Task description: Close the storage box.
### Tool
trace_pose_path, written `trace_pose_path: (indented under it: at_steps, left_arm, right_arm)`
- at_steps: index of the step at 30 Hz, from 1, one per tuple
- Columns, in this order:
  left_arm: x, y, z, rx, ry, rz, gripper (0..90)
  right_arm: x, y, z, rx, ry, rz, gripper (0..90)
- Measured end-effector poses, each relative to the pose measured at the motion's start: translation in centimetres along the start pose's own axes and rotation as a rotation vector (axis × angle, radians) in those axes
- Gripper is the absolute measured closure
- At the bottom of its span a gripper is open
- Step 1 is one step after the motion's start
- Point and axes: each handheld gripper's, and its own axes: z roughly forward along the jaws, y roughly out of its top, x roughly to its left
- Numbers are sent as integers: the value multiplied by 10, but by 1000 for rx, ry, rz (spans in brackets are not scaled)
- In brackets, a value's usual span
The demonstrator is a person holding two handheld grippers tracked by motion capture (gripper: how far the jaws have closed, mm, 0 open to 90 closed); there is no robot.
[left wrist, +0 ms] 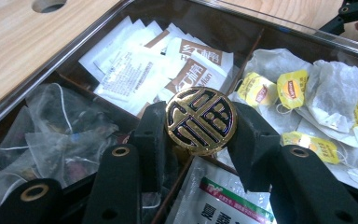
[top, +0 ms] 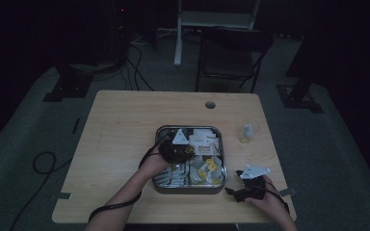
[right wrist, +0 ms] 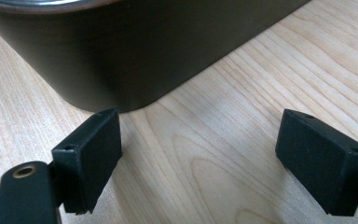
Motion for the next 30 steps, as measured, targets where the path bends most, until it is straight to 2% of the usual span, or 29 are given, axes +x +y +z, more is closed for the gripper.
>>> trace_pose_path:
  at_steps: [3,7,12,15,20,22,23,24,25,26,27,28,30]
  left_arm:
    - [-1,0,0,1,13,7,596]
    - [1,-1,1,-4,7,4,596]
    - [1,-2,1,-9,-3,-6,596]
    - [2,-4,2,-17,-13,-26,595]
    - [2,-4,1,-21,-13,-22,592]
    - [2,-4,1,-26,-15,-37,585]
    - [2,-4,0,-35,-24,-50,455]
    - [2,-3,-2,-39,-24,-64,455]
    - [3,-3,-5,-46,-23,-74,371]
    - [4,-2,-7,-58,-20,-85,371]
    - [5,-2,-9,-59,-29,-93,312]
    - [6,-2,-11,-69,-26,-104,206]
    - [8,-1,-16,-77,-15,-111,176]
  right_arm:
    - [0,0,0,0,0,0,138]
    - [0,0,0,0,0,-1,138]
    - [0,0,0,0,0,0,138]
    - [0,0,0,0,0,0,139]
    - [0,0,0,0,0,0,138]
    - [0,0,0,0,-3,3,138]
    - [0,0,0,-1,-6,6,138]
    - [0,0,0,-1,-6,6,138]
    - [0,0,0,-1,-8,5,137]
    - [0,0,0,-1,-8,5,137]
    - [0,0,0,-1,-8,5,137]
    - [0,0,0,-1,-8,5,137]
    - [0,0,0,-1,-8,5,137]
